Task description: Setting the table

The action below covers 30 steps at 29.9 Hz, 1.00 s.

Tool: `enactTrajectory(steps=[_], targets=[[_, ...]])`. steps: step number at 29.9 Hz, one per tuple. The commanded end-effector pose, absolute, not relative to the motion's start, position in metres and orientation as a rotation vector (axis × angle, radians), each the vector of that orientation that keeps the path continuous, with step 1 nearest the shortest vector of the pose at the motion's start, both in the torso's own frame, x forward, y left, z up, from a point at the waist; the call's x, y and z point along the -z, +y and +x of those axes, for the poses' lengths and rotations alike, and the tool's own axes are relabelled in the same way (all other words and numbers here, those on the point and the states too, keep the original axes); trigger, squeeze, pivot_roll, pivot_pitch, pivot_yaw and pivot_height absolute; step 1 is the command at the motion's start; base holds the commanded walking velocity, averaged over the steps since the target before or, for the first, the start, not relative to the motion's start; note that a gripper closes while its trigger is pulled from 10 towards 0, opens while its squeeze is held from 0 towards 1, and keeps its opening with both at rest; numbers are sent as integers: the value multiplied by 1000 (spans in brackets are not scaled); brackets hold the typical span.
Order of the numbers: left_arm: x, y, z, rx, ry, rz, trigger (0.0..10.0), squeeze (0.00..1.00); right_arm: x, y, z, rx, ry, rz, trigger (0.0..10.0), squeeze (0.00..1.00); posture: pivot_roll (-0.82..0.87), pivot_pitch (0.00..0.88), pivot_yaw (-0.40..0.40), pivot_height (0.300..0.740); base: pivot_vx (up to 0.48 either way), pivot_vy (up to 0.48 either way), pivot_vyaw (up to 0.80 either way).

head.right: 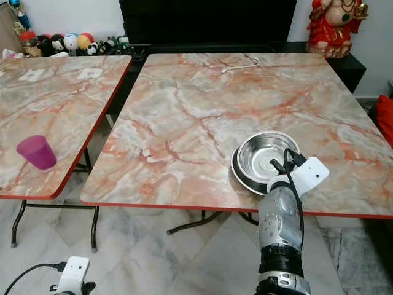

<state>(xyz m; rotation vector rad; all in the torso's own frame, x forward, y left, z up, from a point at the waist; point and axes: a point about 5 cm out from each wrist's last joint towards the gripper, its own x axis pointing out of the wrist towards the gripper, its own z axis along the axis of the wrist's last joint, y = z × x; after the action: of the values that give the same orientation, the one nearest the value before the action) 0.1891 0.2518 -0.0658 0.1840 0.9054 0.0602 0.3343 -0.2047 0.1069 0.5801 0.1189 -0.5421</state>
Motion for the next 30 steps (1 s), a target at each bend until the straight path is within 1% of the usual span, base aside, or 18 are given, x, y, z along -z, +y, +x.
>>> enactTrajectory(steps=[1,3,4,5,6,8,10,11,12,13,30], targets=[[67,255,186,-69,918,189,10000,0,-111,-203,338,529,112,583,10000,263,40,22,26,740,0,0,0],[67,255,186,-70,918,190,10000,0,-111,-203,338,530,113,582,10000,259,40,23,26,740,0,0,0],[67,255,186,-70,919,190,10000,0,-111,-203,338,530,113,582,10000,608,40,23,26,740,0,0,0],[67,255,186,-70,919,190,10000,0,-111,-203,338,530,113,582,10000,608,40,23,26,740,0,0,0],[67,255,186,-71,920,190,10000,0,-111,-203,338,531,113,581,10000,898,40,23,26,740,0,0,0],[67,255,186,-71,920,190,10000,0,-111,-203,338,535,112,579,10000,894,40,23,26,740,0,0,0],[67,255,186,-72,920,190,10000,0,-111,-205,338,548,110,573,10000,831,41,22,26,740,0,0,0],[67,255,186,-72,920,190,10000,0,-111,-206,338,551,110,572,10000,600,41,22,26,740,0,0,0],[67,256,186,-72,921,190,10000,0,-111,-206,338,552,111,572,10000,165,41,22,26,740,0,0,0],[67,256,185,-73,921,190,10000,0,-111,-206,338,552,113,571,10000,0,41,22,26,740,0,0,0],[66,256,187,-74,916,192,10000,0,-116,-203,334,561,100,558,10000,0,39,23,25,740,0,0,0]])
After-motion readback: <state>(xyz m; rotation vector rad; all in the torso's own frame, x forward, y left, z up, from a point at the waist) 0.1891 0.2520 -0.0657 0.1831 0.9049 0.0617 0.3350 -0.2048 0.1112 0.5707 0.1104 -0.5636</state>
